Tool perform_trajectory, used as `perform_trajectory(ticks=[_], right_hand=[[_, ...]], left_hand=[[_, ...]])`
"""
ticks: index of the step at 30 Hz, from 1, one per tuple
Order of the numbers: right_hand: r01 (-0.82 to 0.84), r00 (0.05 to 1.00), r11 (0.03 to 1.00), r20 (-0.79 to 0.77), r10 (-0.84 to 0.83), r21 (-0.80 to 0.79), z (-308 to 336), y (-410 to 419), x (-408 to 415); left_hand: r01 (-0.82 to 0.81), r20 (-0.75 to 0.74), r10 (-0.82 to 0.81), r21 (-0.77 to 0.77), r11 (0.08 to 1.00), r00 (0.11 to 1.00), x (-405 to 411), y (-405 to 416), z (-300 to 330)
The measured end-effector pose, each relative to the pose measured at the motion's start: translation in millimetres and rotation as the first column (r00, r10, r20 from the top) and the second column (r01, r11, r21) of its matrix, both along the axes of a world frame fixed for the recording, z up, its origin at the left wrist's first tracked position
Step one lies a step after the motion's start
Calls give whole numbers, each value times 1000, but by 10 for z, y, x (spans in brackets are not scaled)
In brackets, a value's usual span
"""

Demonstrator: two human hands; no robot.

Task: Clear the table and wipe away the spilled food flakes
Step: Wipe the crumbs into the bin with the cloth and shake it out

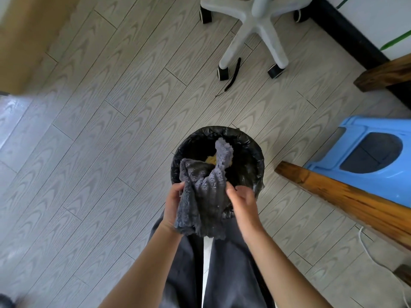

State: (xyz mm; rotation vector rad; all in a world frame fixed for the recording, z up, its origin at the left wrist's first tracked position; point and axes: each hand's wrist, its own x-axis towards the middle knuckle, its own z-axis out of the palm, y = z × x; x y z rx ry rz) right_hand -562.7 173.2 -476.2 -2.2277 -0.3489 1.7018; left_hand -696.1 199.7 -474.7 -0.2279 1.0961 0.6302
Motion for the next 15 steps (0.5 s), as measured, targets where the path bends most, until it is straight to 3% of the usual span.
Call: perform_trajectory(ticks=[2, 3, 6, 10, 13, 15], right_hand=[[169, 915, 971, -339, -219, -169, -20, 84, 37], [214, 874, 961, -405, -268, -175, -39, 111, 56], [162, 903, 987, -401, -152, -9, -70, 187, 106], [52, 940, 994, -342, -16, 96, -60, 257, 159], [-65, 951, 992, -295, 93, 104, -58, 227, 193], [-25, 980, 993, -193, 47, 114, -74, 184, 204]], left_hand=[[43, 88, -43, -4, 999, 995, -30, -56, -33], [52, 158, -51, -4, 999, 986, -45, -62, -91], [179, 211, -171, -21, 984, 962, -111, -47, -149], [248, 229, -239, -9, 969, 943, -240, -30, -258], [364, -23, -365, -20, 931, 931, -294, 22, -330], [449, -263, -442, -38, 893, 858, -304, 58, -354]])
